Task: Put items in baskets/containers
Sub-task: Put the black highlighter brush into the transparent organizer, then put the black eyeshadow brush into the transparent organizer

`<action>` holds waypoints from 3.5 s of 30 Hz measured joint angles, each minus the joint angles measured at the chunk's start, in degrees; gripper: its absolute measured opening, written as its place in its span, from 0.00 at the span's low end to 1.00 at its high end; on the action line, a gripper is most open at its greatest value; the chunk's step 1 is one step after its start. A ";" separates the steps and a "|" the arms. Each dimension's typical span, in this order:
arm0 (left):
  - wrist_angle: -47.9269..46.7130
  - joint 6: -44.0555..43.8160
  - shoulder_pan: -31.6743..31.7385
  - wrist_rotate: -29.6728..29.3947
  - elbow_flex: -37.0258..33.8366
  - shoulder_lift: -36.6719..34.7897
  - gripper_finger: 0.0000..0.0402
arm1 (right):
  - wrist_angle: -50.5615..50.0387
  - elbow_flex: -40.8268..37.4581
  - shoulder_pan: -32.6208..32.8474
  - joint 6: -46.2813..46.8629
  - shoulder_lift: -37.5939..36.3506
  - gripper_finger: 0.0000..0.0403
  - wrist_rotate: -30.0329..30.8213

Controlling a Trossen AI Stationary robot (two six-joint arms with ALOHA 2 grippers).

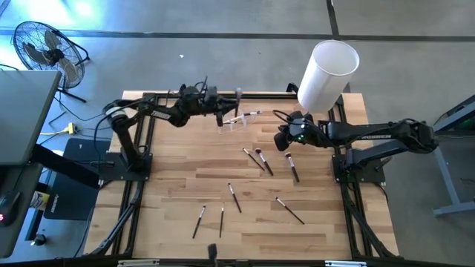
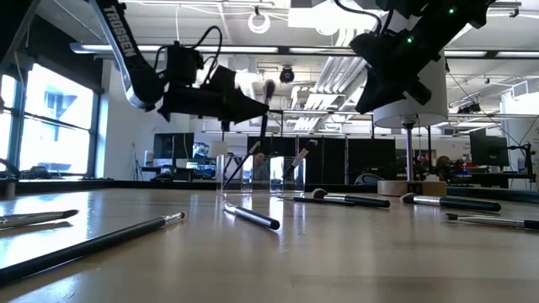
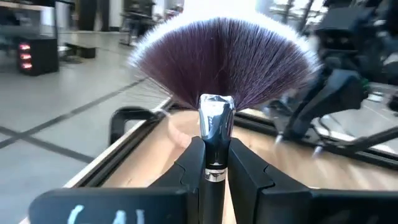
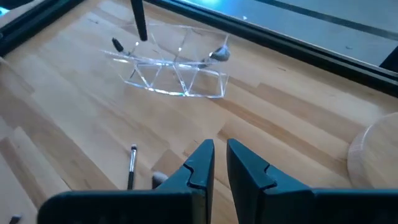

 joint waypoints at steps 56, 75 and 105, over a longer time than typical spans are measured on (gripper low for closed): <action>-111.98 -68.03 -54.91 -44.18 25.99 -20.12 0.00 | -0.41 0.00 0.04 -26.10 -0.09 0.07 -7.10; -93.76 -39.88 -58.98 -42.70 8.10 -27.01 0.00 | -6.24 4.21 22.03 1.61 2.62 0.00 -2.06; -93.27 -29.95 -61.55 -42.15 -6.14 -52.18 0.00 | -26.28 21.94 27.87 23.01 35.60 0.25 -27.44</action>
